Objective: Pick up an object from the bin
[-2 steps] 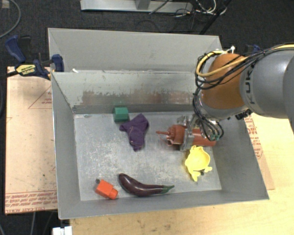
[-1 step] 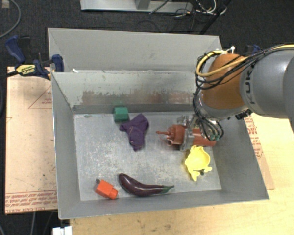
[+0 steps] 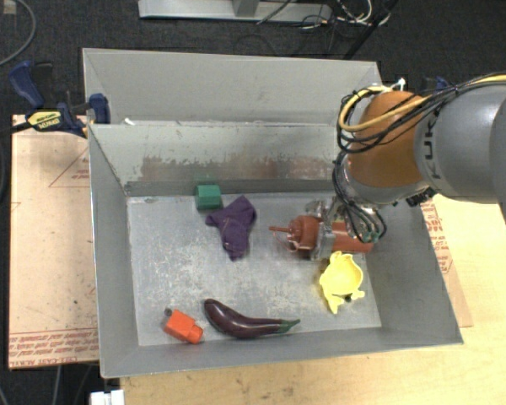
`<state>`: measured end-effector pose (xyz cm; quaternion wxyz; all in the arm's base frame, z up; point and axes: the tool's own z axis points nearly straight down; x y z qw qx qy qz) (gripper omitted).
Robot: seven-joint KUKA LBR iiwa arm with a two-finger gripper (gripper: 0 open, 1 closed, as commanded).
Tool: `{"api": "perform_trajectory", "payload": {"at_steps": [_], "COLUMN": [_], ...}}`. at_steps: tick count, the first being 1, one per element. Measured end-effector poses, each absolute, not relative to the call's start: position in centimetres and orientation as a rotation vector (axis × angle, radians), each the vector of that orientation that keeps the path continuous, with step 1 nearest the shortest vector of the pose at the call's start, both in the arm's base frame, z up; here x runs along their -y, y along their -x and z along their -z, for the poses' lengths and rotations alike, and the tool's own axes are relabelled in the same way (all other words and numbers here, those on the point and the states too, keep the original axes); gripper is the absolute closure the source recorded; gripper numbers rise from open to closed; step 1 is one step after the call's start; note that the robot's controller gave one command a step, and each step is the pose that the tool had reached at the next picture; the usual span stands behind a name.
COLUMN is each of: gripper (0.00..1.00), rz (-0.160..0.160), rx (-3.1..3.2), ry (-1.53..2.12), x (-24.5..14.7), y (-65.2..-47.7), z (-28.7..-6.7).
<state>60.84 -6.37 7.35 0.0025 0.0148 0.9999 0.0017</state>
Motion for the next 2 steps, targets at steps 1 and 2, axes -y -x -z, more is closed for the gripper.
{"api": "perform_trajectory", "payload": {"at_steps": [1,2], "gripper": [1.0,1.0], "rz": [-0.007,-0.006], "rx": [-3.143,-3.137], "ry": [-0.047,-0.047], "x": [6.3,6.4], "y": [-60.6,-60.8], "z": [-9.4,-11.9]}}
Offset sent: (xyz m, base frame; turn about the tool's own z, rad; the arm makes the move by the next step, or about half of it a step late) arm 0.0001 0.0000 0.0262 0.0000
